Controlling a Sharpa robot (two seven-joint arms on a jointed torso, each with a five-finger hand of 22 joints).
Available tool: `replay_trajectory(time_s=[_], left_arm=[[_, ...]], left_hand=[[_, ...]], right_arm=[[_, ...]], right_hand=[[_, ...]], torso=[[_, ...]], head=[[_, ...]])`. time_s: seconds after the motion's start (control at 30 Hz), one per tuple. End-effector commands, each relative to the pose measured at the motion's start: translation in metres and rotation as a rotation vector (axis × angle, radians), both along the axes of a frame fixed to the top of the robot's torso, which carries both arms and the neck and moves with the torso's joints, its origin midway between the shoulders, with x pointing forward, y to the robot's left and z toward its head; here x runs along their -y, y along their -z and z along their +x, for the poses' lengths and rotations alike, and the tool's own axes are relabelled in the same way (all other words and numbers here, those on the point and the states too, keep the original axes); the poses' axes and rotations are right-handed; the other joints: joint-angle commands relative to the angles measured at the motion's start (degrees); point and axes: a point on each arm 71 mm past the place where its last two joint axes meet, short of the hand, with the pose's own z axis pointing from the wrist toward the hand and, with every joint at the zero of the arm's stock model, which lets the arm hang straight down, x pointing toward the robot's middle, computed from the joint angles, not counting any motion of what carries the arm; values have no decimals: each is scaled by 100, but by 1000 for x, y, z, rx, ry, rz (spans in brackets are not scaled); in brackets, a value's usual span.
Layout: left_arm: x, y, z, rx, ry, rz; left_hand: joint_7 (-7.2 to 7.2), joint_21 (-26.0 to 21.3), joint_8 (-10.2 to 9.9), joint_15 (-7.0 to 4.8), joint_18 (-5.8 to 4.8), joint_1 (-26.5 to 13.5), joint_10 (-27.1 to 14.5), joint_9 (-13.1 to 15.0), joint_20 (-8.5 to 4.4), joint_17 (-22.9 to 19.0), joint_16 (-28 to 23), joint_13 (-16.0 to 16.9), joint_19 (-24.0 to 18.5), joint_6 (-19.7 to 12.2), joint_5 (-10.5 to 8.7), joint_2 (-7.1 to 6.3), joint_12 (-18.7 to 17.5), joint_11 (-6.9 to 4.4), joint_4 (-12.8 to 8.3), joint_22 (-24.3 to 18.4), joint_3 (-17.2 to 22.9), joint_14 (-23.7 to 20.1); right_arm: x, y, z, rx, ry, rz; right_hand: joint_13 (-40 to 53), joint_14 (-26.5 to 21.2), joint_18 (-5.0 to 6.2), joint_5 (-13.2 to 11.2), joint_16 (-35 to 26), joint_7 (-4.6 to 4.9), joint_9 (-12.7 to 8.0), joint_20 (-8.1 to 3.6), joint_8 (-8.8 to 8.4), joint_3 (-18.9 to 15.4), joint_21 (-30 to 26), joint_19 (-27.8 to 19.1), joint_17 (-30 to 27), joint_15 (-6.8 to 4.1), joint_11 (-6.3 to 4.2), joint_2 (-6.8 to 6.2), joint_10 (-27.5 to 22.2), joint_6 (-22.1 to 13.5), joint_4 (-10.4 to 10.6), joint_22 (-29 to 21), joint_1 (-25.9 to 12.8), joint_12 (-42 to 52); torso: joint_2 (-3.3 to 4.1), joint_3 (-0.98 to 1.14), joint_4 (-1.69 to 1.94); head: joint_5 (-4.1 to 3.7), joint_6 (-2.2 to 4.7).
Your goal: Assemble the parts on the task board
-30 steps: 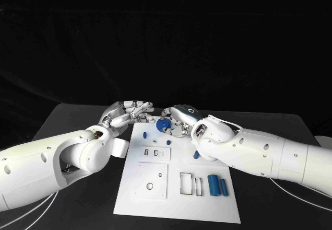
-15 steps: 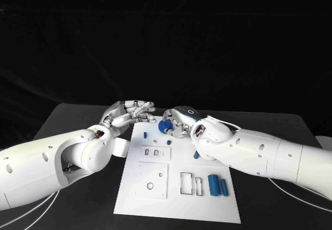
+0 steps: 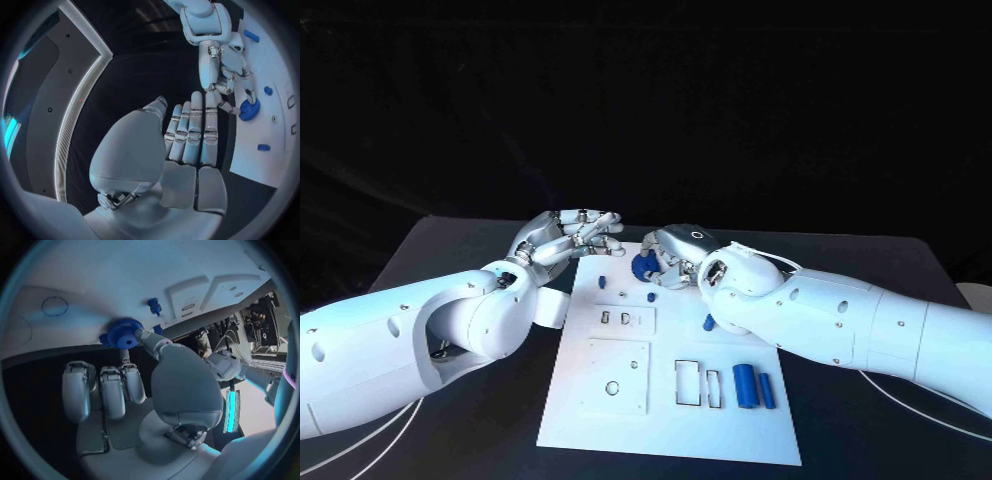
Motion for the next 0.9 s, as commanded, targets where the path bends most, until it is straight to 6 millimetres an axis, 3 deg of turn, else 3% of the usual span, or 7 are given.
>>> replay_trajectory(time_s=[0.03, 0.17, 0.3, 0.37, 0.43, 0.5, 0.9], left_arm=[[2, -2, -1, 6, 16, -11], [2, -2, -1, 6, 15, -11], [2, -2, -1, 5, 15, -11], [2, -2, -1, 5, 15, -10], [1, -1, -1, 5, 14, -10], [1, -1, 0, 4, 14, -10], [1, -1, 0, 4, 12, -9]], left_hand=[[-8, 36, -38, 27, 68, -18, 1, 6, 3, 7, -12, 6, 26, -27, 19, -36, -21, 29, -2, 10, 26, 14], [-8, 36, -38, 27, 68, -18, 1, 6, 3, 7, -12, 6, 26, -27, 19, -36, -21, 29, -2, 10, 26, 14], [-8, 36, -38, 27, 68, -18, 1, 6, 3, 7, -12, 6, 26, -27, 19, -36, -21, 29, -2, 10, 26, 14], [-8, 36, -38, 27, 68, -18, 1, 6, 3, 7, -12, 6, 26, -27, 19, -36, -21, 29, -2, 10, 26, 14], [-8, 36, -38, 27, 68, -18, 1, 6, 3, 7, -12, 6, 26, -27, 19, -36, -21, 29, -2, 10, 26, 14], [-7, 41, -42, 28, 67, -28, 4, 14, 4, 32, -20, 7, 20, -27, 19, -51, -26, 30, -1, 9, 56, 10], [-7, 41, -42, 28, 67, -28, 4, 14, 4, 32, -20, 7, 20, -27, 19, -51, -26, 30, -1, 9, 56, 10]], right_arm=[[0, 6, 0, -20, 4, -36], [-1, 6, -1, -17, 1, -26], [-1, 6, 0, -26, 1, -22], [0, 7, 0, -32, 2, -23], [0, 8, 0, -43, 3, -29], [1, 8, 1, -52, 4, -34], [7, 8, 0, -51, 5, -20]], right_hand=[[472, 525, -76, -50, 8, 60, -39, 10, -91, 11, -34, -40, 1231, -8, 32, -28, -55, -88, 33, 401, -82, -36], [439, 525, -71, -233, 8, 135, -121, 60, -288, -27, -61, -57, 1231, 52, 102, -55, -92, -289, 83, 382, -166, -64], [414, 526, -66, -222, 10, 188, -184, 105, -450, -86, -82, -70, 1237, 99, 154, -60, -125, -466, 160, 369, -258, -84], [403, 525, -62, -90, 10, 208, -213, 135, -535, -237, -96, -78, 1238, 125, 179, -86, -143, -509, 334, 362, -480, -93], [399, 525, -60, -87, 11, 211, -221, 143, -565, -338, -101, -81, 1238, 131, 184, -107, -150, -505, 424, 361, -583, -96], [395, 524, -56, 107, 10, 205, -224, 148, -593, -520, -117, -90, 1233, 132, 181, -96, -157, -459, 659, 352, -829, -98], [447, 529, -58, 258, 16, 160, -204, 129, -566, -633, -110, -77, 1256, 105, 145, -31, -111, -276, 812, 376, -897, -62]], torso=[[3, -4, 7], [1, -3, 3], [1, -5, 2], [1, -5, 1], [2, -4, 1], [2, -4, 1], [0, 1, 7]], head=[[-5, 7], [-2, 12], [-3, 15], [0, 14], [0, 17], [0, 17], [-9, 18]])
